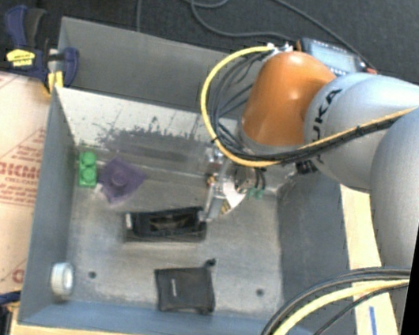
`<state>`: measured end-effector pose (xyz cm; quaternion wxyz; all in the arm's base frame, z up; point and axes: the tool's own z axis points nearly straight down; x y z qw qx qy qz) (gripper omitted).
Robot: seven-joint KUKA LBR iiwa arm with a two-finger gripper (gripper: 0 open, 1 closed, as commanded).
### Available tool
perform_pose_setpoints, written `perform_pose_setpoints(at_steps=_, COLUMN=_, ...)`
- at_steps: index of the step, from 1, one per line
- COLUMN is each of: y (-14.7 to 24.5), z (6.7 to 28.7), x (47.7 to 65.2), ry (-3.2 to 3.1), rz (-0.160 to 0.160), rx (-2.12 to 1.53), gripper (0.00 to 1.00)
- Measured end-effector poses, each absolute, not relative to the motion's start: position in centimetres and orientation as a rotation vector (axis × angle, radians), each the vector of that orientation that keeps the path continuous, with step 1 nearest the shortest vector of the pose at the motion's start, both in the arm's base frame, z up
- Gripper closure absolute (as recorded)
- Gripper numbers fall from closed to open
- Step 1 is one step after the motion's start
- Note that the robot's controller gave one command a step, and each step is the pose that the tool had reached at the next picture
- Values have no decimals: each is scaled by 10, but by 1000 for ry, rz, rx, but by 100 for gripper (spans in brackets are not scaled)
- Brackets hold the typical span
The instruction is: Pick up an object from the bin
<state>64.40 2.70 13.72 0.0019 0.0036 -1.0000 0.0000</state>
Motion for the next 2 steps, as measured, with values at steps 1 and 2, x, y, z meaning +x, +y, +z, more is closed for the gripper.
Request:
perform_pose_setpoints(at_steps=1, y=27, z=142, x=646, ry=-3146, rz=-1, rx=11, gripper=0)
perform_pose_setpoints(at_steps=2, y=29, z=132, x=627, ry=-3149, rz=2, rx=119, gripper=0)
